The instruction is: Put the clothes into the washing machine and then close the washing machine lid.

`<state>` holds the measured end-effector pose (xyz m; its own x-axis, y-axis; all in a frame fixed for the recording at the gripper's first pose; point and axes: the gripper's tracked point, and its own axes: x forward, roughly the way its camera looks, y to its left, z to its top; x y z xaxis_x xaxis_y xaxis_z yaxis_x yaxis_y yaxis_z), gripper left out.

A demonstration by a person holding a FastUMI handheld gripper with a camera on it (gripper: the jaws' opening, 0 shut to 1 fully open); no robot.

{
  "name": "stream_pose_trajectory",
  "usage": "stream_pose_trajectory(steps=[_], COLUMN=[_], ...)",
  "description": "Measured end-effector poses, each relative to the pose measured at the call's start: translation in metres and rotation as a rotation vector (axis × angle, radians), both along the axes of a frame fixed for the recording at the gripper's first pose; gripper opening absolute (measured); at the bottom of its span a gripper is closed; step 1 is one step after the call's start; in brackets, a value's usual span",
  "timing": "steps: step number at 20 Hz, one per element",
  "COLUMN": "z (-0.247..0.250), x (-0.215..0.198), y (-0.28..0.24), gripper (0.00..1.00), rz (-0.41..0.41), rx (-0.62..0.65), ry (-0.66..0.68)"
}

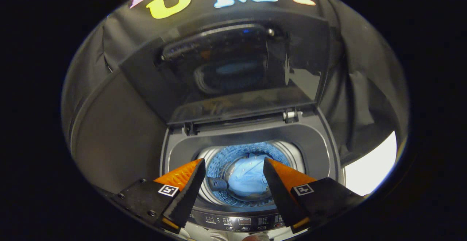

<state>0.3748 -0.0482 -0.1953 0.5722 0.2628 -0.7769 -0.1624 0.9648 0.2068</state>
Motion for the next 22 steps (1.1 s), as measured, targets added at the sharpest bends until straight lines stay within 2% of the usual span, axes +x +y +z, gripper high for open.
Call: stream_pose_trajectory(steps=[6, 14, 18, 22], z=[0.081, 0.206, 0.229, 0.226], x=[0.017, 0.055, 0.089, 0.130], y=[-0.009, 0.009, 0.023, 0.040], gripper=[0.98, 0.98, 0.98, 0.98], rz=[0.025, 0.106, 0.116, 0.062], rx=[0.036, 0.083, 0.068, 0.090], ry=[-0.155, -0.388, -0.418, -0.400])
